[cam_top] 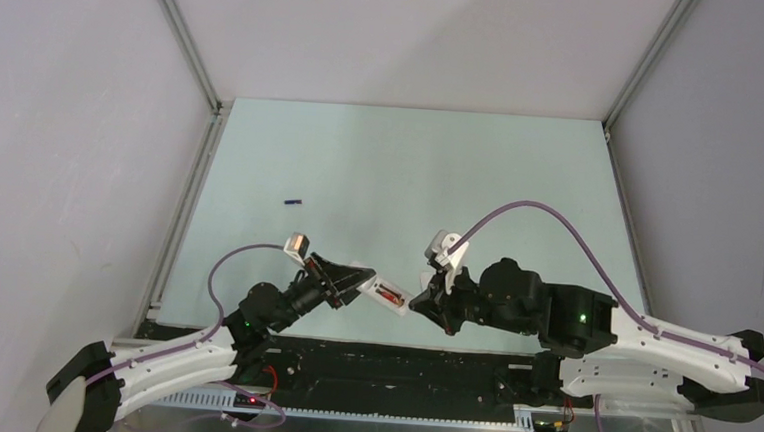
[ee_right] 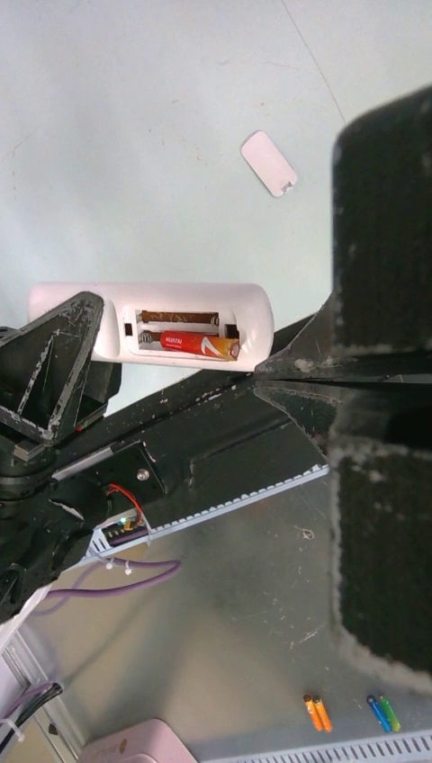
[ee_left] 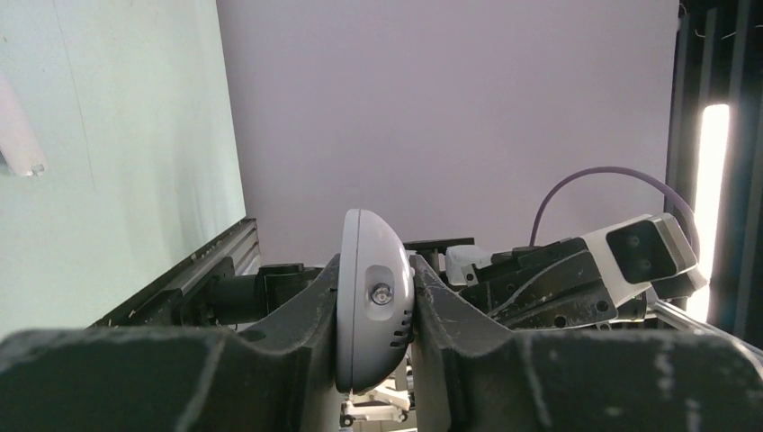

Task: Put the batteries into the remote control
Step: Load the battery into the remote control.

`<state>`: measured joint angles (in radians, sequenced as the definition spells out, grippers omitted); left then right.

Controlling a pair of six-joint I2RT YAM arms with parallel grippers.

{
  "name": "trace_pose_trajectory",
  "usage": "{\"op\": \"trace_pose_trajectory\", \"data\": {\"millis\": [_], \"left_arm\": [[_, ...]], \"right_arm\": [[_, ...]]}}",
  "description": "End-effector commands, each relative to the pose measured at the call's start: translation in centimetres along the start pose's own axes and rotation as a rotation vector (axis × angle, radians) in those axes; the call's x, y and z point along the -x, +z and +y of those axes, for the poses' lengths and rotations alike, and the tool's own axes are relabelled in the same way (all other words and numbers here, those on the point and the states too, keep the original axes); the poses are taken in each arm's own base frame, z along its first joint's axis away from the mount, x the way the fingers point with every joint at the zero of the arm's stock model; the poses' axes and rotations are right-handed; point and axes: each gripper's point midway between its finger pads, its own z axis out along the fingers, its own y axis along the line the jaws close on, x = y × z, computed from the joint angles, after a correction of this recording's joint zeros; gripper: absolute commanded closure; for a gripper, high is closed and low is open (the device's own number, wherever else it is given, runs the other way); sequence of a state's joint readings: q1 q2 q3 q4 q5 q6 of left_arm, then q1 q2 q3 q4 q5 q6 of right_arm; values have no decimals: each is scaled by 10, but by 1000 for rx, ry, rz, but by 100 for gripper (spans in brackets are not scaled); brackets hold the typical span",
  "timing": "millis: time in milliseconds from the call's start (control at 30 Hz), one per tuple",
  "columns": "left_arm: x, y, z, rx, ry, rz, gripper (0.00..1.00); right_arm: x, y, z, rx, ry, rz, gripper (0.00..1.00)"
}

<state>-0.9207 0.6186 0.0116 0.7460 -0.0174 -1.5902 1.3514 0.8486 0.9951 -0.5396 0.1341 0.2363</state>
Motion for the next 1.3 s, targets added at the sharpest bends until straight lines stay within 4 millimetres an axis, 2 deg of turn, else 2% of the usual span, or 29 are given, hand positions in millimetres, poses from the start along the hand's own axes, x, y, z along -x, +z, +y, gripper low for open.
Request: {"op": "trace_pose_trajectory", "data": {"millis": [0,267,633,733,767,833,1267], "left_arm": [[4,-1,-15,-62,-18,-26,100],[2,-2,-13,-56,-7,-15,100],[2,-3,-18,-71,-2,-12,100],[2,-3,-18,-74,1,-12,100],[2,-6,-8,-54,2,-13,100],[3,-7,-6,-51,6,-15,100],[4,-7,-9,-65,28,-21,100]], "right_arm": [[6,2,10,37,12,-29,100],[-1,12,5,0,13,-11,100],[-1,25,2,-7,16,-5,100],[0,26,0,-11,17,-5,100],[0,26,0,-12,18,-6,100],[1,27,-2,-16,19,-7,100],[2,30,-3,-6,21,-7,100]]}}
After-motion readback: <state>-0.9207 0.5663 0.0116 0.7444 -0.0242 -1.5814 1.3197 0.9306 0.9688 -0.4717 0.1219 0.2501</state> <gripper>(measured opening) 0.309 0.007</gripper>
